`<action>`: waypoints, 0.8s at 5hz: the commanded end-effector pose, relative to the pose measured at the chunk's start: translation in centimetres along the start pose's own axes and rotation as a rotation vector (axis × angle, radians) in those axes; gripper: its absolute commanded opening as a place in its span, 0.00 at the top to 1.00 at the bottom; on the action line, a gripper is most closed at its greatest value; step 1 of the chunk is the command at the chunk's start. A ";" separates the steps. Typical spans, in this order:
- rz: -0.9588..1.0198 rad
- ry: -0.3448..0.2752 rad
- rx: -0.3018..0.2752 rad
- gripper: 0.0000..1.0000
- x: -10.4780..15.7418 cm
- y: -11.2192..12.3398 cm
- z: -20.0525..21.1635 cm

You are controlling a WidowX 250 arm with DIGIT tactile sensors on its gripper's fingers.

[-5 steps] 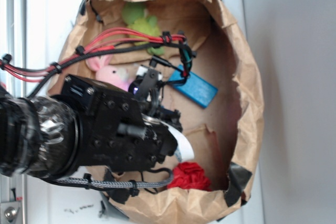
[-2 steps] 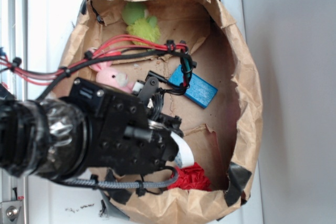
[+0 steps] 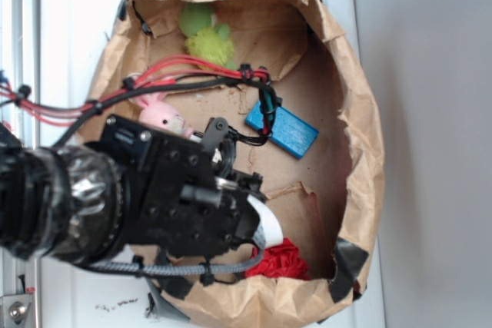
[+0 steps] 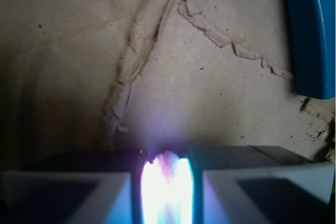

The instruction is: Grab the pink bunny.

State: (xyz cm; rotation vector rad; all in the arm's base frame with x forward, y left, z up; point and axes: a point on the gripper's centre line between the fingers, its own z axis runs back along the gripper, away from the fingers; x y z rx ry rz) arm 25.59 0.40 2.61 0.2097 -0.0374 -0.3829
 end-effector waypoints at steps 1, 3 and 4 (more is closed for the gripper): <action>0.075 -0.057 -0.028 1.00 1.0 3.2 2.8; 0.155 -0.097 -0.139 1.00 1.5 5.9 6.7; 0.185 -0.136 -0.189 1.00 1.4 6.8 9.3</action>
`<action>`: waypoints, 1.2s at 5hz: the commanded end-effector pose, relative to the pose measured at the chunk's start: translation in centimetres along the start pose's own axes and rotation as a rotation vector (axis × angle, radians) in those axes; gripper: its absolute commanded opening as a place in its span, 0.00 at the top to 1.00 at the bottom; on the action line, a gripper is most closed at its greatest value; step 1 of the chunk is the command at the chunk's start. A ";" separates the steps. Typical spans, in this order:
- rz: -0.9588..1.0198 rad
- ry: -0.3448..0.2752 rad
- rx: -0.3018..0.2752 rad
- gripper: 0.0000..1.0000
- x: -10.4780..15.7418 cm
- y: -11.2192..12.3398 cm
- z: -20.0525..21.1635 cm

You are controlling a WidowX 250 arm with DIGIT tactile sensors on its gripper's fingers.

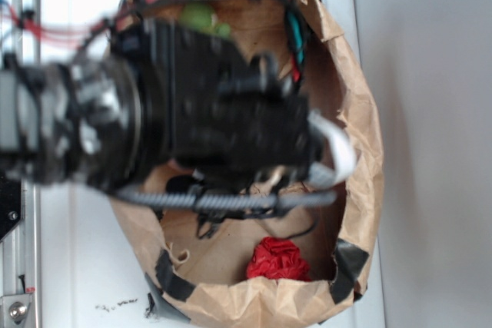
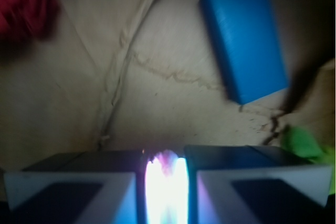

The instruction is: Grab the pink bunny.

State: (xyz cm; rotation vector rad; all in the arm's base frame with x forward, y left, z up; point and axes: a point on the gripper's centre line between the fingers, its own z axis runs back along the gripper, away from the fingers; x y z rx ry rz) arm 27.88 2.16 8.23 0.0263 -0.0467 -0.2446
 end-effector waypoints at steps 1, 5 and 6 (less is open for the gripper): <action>0.058 -0.136 -0.048 1.00 1.2 2.6 6.5; 0.136 -0.331 -0.052 1.00 1.1 4.9 10.8; 0.141 -0.314 -0.069 1.00 0.5 5.1 11.9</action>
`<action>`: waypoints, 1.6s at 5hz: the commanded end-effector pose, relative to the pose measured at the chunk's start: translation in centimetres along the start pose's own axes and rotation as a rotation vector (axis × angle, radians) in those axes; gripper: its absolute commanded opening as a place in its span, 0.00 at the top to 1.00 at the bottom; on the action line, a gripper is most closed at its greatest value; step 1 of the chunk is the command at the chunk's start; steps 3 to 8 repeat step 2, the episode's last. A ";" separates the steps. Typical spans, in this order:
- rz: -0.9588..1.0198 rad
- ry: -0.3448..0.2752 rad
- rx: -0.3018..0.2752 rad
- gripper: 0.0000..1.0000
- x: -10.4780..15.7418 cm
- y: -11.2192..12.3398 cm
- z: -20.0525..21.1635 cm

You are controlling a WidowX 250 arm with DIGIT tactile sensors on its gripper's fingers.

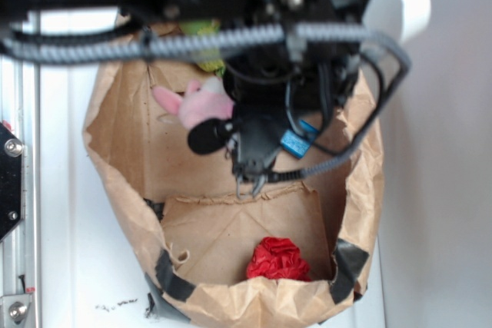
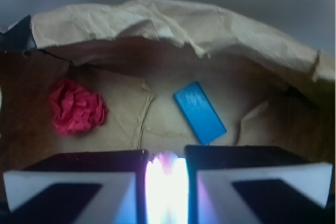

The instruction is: Grab the pink bunny.

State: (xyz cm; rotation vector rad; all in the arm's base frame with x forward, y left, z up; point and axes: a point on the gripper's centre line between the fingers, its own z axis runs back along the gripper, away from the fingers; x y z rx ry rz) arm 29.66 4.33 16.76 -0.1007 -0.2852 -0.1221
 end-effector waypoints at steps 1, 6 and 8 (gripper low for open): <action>-0.007 -0.052 0.021 1.00 -0.6 1.7 4.1; -0.013 -0.069 0.027 1.00 -0.9 1.6 3.8; -0.013 -0.069 0.027 1.00 -0.9 1.6 3.8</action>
